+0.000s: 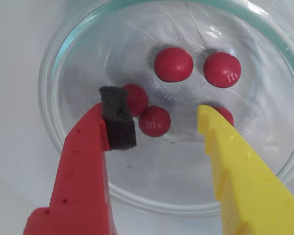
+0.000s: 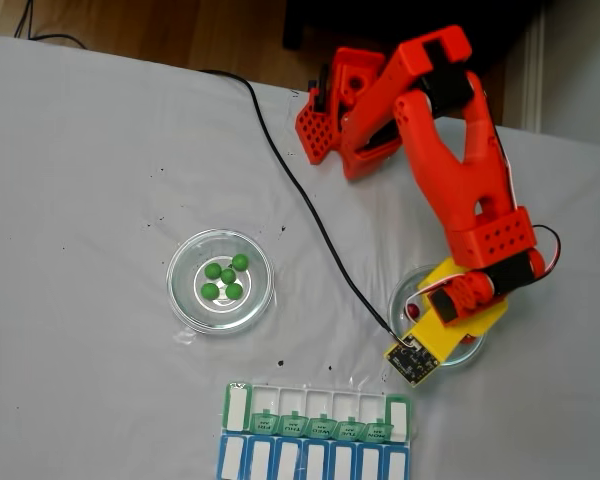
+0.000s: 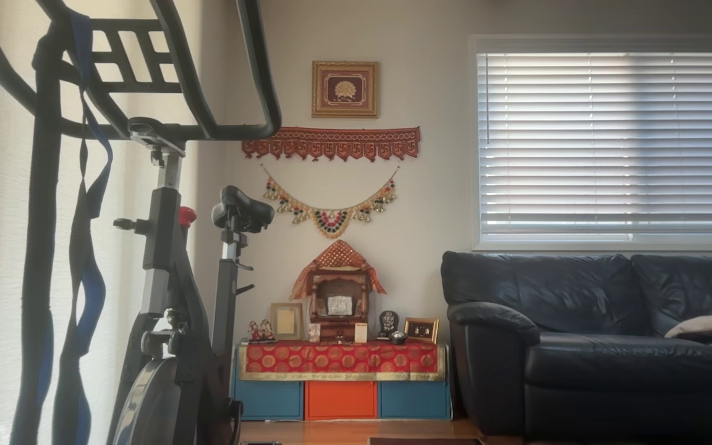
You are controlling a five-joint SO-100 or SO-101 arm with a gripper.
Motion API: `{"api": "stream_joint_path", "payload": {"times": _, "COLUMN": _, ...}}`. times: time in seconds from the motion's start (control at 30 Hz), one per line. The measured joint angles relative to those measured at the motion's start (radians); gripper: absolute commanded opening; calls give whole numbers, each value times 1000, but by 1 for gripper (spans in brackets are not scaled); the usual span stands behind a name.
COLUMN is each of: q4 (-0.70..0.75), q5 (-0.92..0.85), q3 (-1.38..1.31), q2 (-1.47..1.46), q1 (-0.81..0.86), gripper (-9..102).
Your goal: Sort medicines into box.
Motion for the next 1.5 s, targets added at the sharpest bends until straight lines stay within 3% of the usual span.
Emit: {"api": "stream_joint_path", "payload": {"times": 1.5, "q4": -69, "q5": 69, "q3": 0, "q2": -112, "q1": 49, "gripper": 23}}
